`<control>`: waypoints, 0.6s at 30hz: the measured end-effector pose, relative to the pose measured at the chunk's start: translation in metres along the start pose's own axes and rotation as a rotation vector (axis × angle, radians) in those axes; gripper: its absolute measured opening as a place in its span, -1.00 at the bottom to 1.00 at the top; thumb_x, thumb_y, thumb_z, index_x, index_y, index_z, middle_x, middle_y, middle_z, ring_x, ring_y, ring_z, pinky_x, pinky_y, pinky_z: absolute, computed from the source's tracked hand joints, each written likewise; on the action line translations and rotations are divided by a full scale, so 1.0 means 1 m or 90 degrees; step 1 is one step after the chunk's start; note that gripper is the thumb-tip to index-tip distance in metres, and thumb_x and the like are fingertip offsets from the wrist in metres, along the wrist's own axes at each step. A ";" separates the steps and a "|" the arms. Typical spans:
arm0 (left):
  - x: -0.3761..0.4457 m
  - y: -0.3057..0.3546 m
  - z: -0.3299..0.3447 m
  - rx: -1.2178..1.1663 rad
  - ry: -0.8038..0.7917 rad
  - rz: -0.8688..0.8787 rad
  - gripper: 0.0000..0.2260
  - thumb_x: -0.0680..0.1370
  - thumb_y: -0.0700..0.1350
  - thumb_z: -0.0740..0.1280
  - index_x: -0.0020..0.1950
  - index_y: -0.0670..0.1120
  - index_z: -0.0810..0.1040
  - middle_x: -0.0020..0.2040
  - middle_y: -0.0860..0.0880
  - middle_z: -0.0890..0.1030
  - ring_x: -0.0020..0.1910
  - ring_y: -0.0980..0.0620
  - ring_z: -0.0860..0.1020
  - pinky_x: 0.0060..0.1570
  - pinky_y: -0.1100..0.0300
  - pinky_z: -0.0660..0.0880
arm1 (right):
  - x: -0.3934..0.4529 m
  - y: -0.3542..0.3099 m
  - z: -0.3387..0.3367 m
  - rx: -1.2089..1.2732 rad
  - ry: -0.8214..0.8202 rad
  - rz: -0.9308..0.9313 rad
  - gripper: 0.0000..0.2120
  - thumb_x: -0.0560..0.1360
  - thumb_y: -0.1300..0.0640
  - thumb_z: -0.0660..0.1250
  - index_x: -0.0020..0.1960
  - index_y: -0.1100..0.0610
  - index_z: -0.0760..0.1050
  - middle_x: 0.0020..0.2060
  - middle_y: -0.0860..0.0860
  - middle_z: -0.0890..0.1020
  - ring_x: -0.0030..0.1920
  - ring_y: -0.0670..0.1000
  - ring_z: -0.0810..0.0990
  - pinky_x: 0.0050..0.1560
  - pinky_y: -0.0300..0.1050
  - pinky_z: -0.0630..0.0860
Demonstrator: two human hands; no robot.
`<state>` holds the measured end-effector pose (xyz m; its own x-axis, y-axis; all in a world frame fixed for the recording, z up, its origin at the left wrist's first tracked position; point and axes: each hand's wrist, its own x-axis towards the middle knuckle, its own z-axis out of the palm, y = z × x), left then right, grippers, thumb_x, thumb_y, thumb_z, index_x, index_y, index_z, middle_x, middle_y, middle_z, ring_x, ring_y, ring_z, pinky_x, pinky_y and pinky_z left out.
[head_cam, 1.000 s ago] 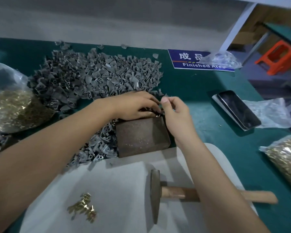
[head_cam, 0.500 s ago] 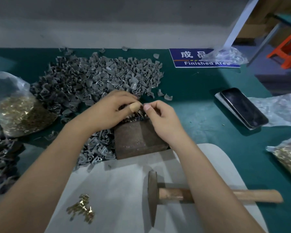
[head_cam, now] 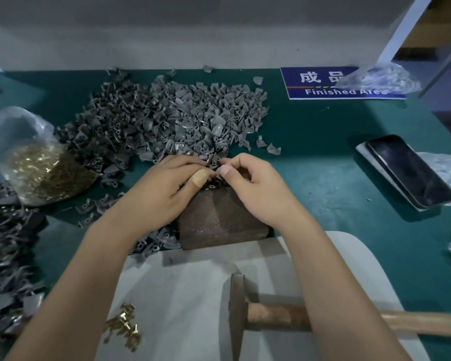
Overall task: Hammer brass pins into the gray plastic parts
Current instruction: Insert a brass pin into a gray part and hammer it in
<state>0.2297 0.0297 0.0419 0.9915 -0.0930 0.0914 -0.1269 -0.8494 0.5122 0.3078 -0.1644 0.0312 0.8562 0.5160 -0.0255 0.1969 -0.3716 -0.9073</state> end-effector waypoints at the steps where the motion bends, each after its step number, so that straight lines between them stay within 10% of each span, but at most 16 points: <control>1: -0.002 0.000 0.001 -0.002 0.012 0.005 -0.60 0.71 0.11 0.07 0.36 0.03 0.60 0.31 0.08 0.56 0.34 0.01 0.47 0.36 -0.10 0.38 | 0.000 0.000 -0.001 -0.002 0.001 -0.006 -0.83 0.62 -0.09 0.30 -0.07 -0.06 0.58 0.09 -0.03 0.69 0.16 0.01 0.63 0.24 0.12 0.55; 9: -0.014 -0.009 -0.007 0.041 0.080 -0.081 -0.58 0.71 0.15 0.02 0.44 0.09 0.51 0.32 0.05 0.50 0.37 -0.02 0.40 0.36 -0.03 0.35 | 0.004 0.000 -0.004 0.177 0.037 0.021 -0.82 0.63 -0.04 0.32 -0.10 -0.03 0.61 0.02 -0.15 0.72 0.09 -0.13 0.66 0.24 -0.08 0.54; 13: -0.009 -0.009 -0.008 0.017 0.069 -0.098 -0.60 0.69 0.17 0.07 0.45 0.10 0.48 0.30 0.07 0.47 0.30 0.10 0.43 0.27 0.20 0.37 | 0.005 0.004 -0.005 0.121 0.055 0.029 -0.77 0.64 -0.02 0.32 -0.13 0.05 0.57 -0.42 -0.19 0.52 -0.35 -0.23 0.43 -0.29 -0.41 0.37; 18: -0.005 -0.006 -0.004 0.049 0.026 -0.074 -0.62 0.68 0.08 0.12 0.41 0.00 0.54 0.27 0.00 0.53 0.28 -0.01 0.47 0.29 0.01 0.42 | 0.002 0.000 -0.004 0.066 0.025 0.015 -0.80 0.65 -0.02 0.31 -0.06 0.06 0.60 -0.14 -0.04 0.71 -0.16 -0.05 0.63 -0.09 -0.25 0.52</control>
<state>0.2255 0.0371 0.0420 0.9971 0.0288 0.0705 -0.0064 -0.8907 0.4546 0.3117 -0.1662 0.0324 0.8787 0.4762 -0.0329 0.1274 -0.3004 -0.9453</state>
